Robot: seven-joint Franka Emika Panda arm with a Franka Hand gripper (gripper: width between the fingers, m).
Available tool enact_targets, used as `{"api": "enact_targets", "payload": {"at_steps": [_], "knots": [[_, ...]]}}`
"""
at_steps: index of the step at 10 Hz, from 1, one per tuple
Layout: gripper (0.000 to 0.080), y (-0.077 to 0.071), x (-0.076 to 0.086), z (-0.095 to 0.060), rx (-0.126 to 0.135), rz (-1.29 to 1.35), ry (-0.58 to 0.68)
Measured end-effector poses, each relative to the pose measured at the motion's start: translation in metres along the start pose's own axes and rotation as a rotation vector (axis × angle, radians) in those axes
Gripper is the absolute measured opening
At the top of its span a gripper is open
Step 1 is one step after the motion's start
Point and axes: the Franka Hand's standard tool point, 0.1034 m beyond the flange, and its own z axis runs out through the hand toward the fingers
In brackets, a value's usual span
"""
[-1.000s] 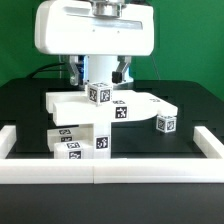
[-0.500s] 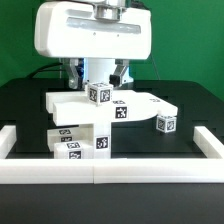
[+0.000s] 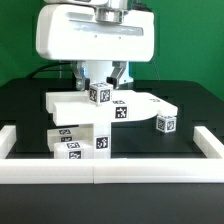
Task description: Assemble chair
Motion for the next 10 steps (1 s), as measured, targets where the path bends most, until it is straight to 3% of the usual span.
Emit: {"api": "enact_targets", "payload": {"at_steps": [1,10], "knots": [[0.0282,0.0,-0.0001,0.0001,0.0,0.026,0.0],[0.0284,-0.0006,0.0001,0.0002,0.002,0.607,0.0]]}}
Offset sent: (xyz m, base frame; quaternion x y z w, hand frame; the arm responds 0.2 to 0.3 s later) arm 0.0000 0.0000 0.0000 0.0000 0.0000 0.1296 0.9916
